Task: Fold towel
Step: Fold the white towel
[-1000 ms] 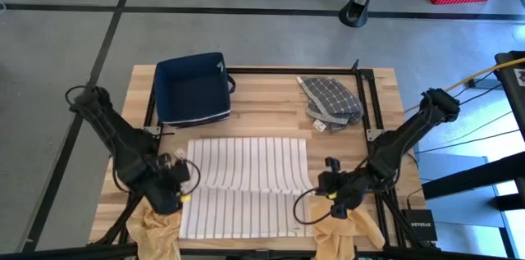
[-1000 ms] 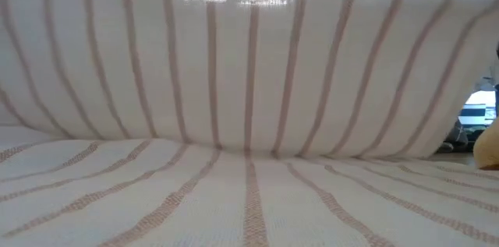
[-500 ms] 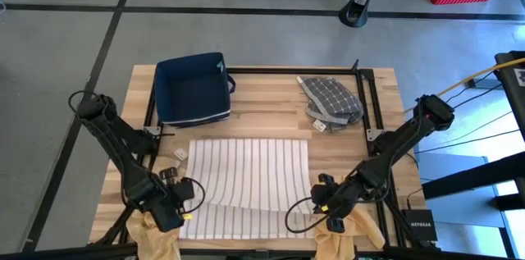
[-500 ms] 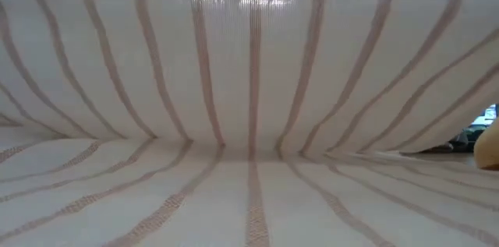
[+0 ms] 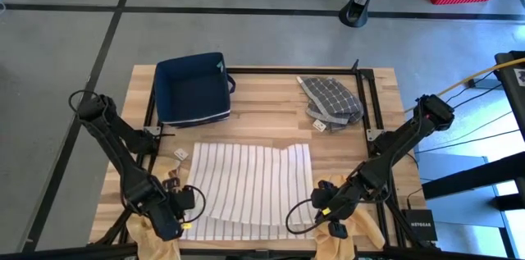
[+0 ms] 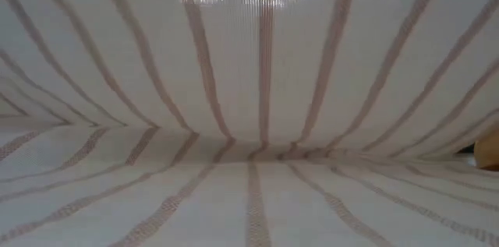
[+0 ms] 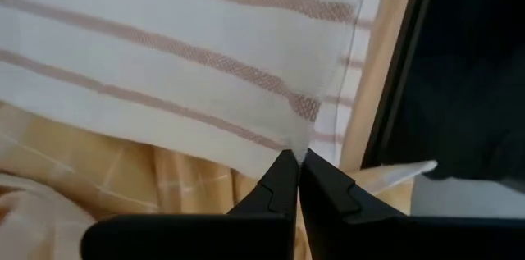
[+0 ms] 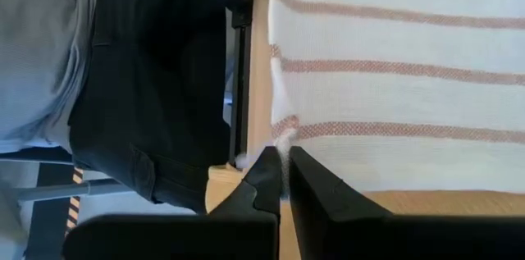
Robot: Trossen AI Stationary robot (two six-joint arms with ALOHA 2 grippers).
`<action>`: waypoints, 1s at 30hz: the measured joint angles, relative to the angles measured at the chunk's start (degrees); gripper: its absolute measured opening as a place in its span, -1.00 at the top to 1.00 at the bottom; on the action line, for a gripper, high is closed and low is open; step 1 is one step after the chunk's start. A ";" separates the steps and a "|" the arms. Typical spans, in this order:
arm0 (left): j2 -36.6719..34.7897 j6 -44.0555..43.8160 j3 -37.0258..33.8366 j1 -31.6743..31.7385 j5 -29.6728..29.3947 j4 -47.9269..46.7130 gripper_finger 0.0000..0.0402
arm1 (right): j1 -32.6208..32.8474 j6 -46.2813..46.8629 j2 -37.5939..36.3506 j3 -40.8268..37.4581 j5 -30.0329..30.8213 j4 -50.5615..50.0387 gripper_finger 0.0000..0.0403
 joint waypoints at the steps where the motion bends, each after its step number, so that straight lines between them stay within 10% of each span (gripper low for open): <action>1: -0.01 -0.18 -0.86 -0.03 1.09 1.15 0.99 | 0.00 0.08 0.21 0.00 -0.27 0.08 0.93; 15: -1.45 1.72 -1.77 1.57 4.58 -0.04 0.99 | -1.27 0.19 -0.70 0.89 4.01 -2.39 0.93; 30: -5.43 3.48 7.77 -0.32 -10.14 -8.64 0.99 | 2.50 3.18 -2.69 10.42 13.30 -10.13 0.93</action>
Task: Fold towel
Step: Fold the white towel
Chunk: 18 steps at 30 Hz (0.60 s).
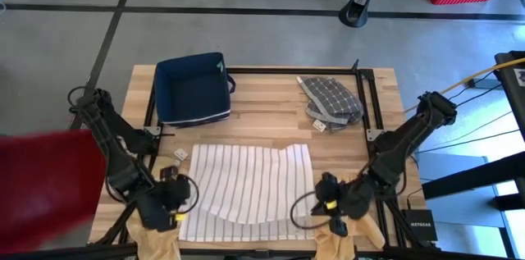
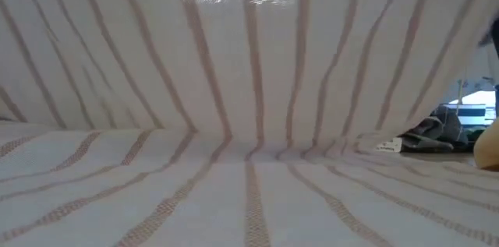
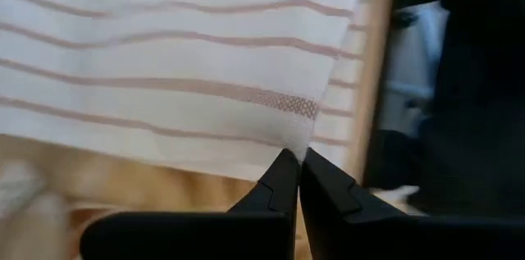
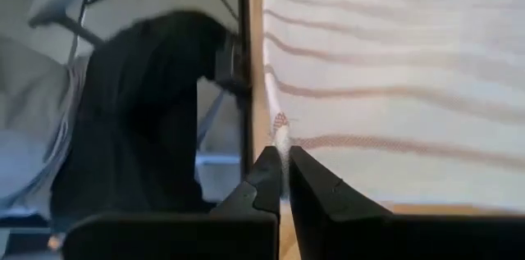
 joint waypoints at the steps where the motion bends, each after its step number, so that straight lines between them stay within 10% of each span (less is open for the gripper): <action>1: 0.04 -0.69 -0.60 -0.66 0.37 2.29 0.99 | 1.00 1.31 0.79 -0.10 -0.07 -0.13 0.93; 18: 6.95 -6.79 -9.06 -4.79 5.78 16.48 0.99 | 7.11 7.36 17.65 -0.15 -4.55 6.83 0.93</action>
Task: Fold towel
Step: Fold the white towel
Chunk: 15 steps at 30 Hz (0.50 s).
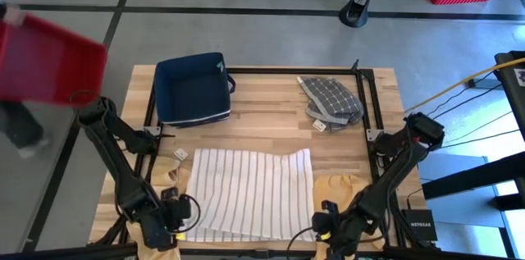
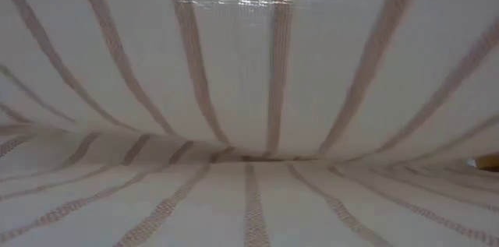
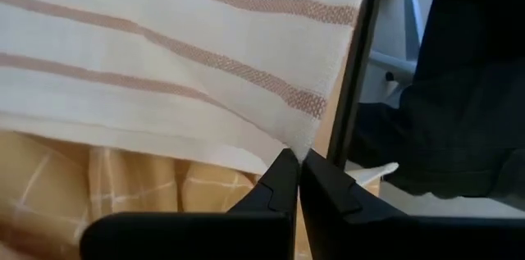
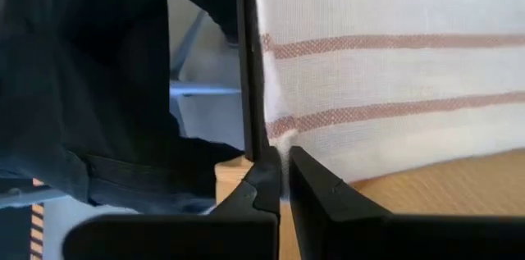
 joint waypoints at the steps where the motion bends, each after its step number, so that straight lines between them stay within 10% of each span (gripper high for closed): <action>1: 0.32 0.00 -0.40 0.00 0.03 0.49 0.99 | 0.00 -0.11 0.40 0.00 -0.10 -0.04 0.93; 15: 3.96 -0.69 -2.85 0.02 0.24 1.13 0.99 | -0.02 -0.14 1.37 0.00 0.69 -0.23 0.93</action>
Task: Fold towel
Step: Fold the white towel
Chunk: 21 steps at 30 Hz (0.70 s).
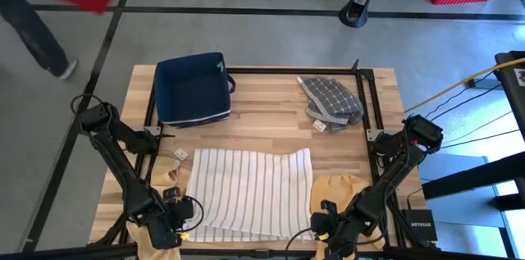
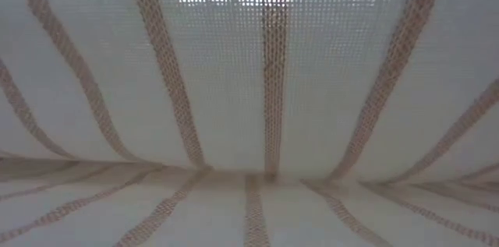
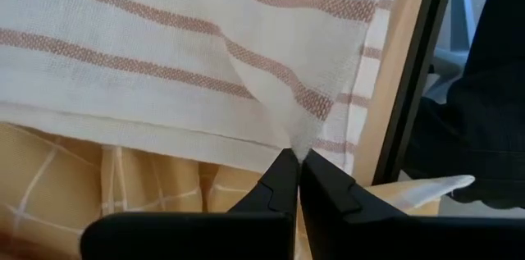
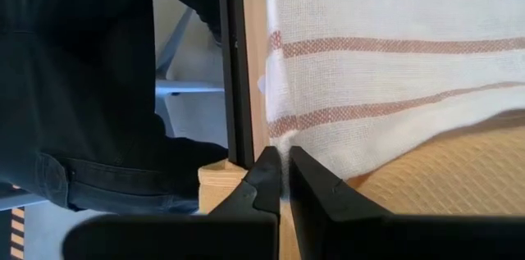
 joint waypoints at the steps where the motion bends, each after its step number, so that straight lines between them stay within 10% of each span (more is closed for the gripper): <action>1: 0.00 0.01 0.00 0.00 0.01 -0.03 0.99 | 0.00 0.00 0.00 0.00 -0.18 0.00 0.93; 21: 0.00 -0.36 0.00 1.73 4.65 -0.48 0.64 | 0.02 0.63 0.00 -0.04 0.04 -1.09 0.93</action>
